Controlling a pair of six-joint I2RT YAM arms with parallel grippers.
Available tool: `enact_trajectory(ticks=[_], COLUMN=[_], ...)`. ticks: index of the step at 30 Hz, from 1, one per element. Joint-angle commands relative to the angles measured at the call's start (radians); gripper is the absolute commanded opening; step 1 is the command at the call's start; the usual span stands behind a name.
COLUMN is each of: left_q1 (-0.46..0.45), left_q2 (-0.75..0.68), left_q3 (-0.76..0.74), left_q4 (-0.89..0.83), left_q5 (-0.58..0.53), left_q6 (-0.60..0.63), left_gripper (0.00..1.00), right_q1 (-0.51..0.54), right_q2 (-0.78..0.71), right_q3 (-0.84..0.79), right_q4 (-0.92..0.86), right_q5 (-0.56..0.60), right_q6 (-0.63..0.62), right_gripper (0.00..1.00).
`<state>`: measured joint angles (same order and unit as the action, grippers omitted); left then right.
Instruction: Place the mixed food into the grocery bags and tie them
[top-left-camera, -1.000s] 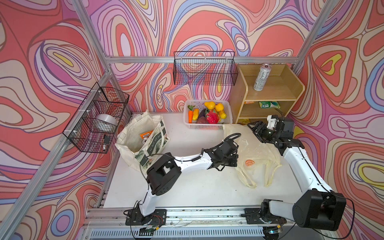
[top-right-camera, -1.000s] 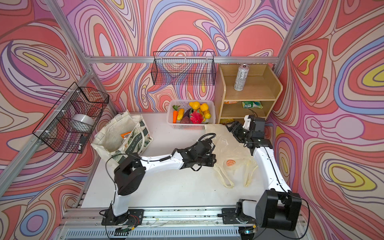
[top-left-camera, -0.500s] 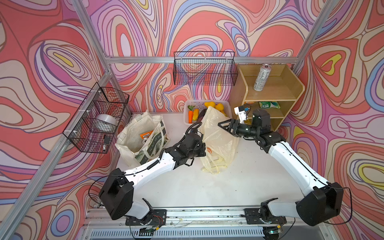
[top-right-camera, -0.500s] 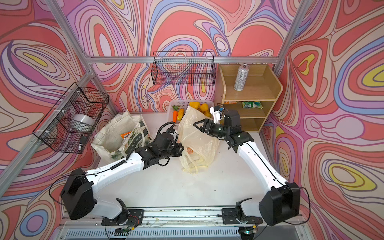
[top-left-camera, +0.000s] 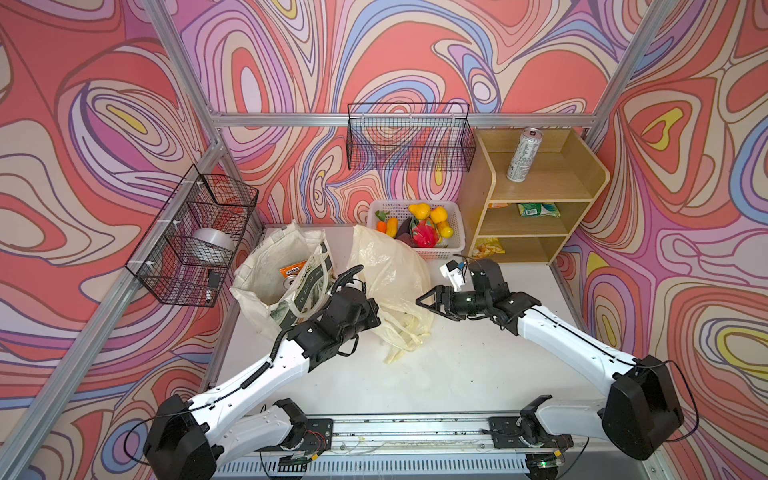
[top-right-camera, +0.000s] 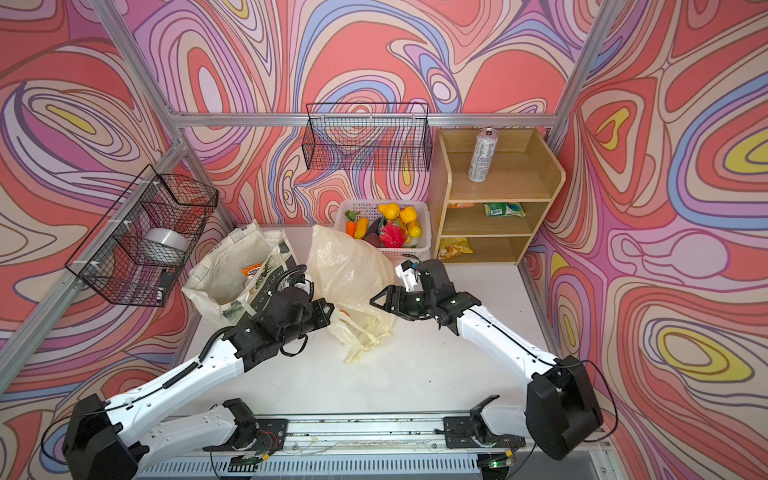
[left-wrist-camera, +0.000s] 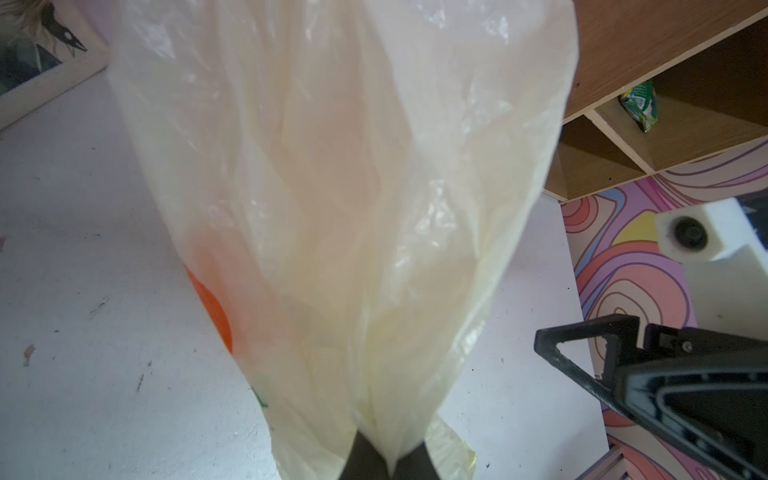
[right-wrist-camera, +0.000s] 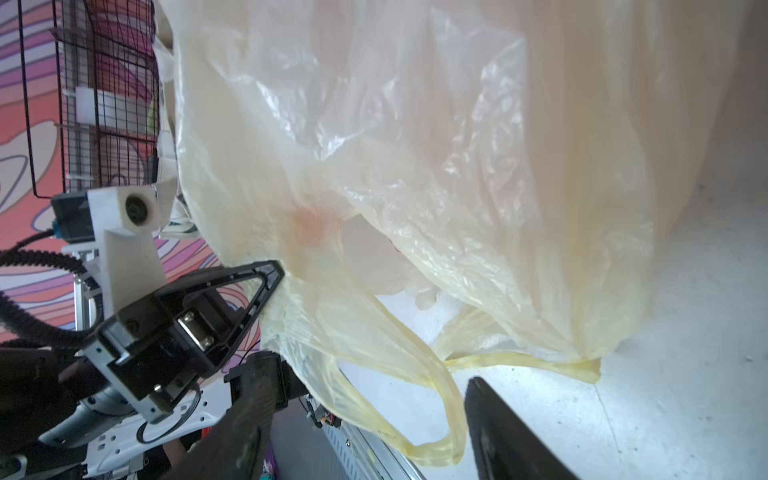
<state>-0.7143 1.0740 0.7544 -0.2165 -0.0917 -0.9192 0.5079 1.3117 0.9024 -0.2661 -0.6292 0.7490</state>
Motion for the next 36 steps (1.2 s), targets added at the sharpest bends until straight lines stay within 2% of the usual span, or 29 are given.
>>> enact_trajectory(ticks=[1, 11, 18, 23, 26, 27, 28, 30, 32, 34, 36], left_q1=[-0.001, -0.001, -0.001, -0.001, -0.001, -0.001, -0.001, -0.002, -0.002, -0.002, -0.002], left_q2=[-0.001, -0.042, -0.066, -0.115, -0.154, -0.167, -0.175, -0.196, -0.217, -0.24, -0.26], left_q3=[-0.011, -0.012, -0.036, -0.078, -0.117, -0.133, -0.146, -0.164, -0.161, -0.138, -0.097], left_q4=[0.006, -0.03, -0.04, -0.084, -0.086, -0.079, -0.077, -0.083, -0.111, -0.163, -0.22], left_q5=[-0.032, -0.031, -0.023, -0.013, 0.006, 0.018, 0.026, 0.032, 0.023, -0.001, -0.029], left_q6=[-0.039, -0.026, -0.035, -0.058, -0.08, -0.086, -0.091, -0.091, -0.068, -0.029, 0.027], left_gripper=[0.0, 0.0, 0.0, 0.0, 0.0, 0.03, 0.12, 0.39, 0.59, 0.71, 0.78], right_q1=[0.043, 0.067, 0.066, 0.066, 0.064, 0.063, 0.062, 0.062, 0.06, 0.056, 0.049], right_q2=[0.032, 0.183, 0.277, 0.325, 0.335, 0.339, 0.344, 0.349, 0.35, 0.345, 0.343], right_q3=[-0.034, -0.101, -0.191, -0.204, -0.181, -0.161, -0.141, -0.091, -0.046, -0.015, 0.014], right_q4=[0.106, 0.368, 0.692, 0.867, 0.894, 0.885, 0.875, 0.829, 0.777, 0.735, 0.703], right_q5=[0.021, 0.022, 0.063, 0.116, 0.146, 0.147, 0.148, 0.146, 0.149, 0.159, 0.161], right_q6=[0.071, 0.239, 0.414, 0.474, 0.462, 0.45, 0.438, 0.401, 0.362, 0.327, 0.299], right_gripper=[0.77, 0.79, 0.8, 0.81, 0.81, 0.81, 0.81, 0.8, 0.8, 0.8, 0.8])
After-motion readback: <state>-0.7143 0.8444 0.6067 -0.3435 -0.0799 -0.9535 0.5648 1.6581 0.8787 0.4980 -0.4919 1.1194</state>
